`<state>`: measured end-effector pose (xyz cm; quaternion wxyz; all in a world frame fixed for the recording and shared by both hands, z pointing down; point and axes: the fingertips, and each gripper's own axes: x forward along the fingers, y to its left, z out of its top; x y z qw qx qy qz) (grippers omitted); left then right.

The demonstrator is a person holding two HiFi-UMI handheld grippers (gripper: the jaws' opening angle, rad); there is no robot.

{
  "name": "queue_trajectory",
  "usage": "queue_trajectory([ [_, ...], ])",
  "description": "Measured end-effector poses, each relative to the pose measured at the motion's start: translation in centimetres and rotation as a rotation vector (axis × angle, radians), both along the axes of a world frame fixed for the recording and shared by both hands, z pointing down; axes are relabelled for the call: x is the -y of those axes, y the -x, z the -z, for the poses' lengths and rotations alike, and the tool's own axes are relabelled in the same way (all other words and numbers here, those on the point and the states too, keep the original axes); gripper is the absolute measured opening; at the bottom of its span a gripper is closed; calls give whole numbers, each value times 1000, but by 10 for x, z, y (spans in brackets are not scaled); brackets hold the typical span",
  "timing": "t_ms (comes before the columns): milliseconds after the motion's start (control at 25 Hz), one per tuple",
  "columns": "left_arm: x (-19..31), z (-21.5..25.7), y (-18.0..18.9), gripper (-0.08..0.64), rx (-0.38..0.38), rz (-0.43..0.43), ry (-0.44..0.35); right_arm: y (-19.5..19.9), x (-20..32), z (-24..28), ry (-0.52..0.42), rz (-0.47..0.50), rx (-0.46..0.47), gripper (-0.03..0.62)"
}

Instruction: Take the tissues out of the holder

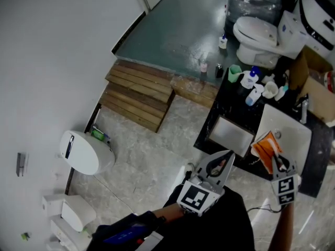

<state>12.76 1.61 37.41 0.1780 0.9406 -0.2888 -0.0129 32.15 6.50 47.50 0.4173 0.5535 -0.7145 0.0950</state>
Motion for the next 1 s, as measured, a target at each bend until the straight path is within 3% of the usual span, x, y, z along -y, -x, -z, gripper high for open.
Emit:
queue_trajectory([
  [1000,-9,-3,-36,-3,17,1,5,-34,-19,-10,2,40,-4,28],
])
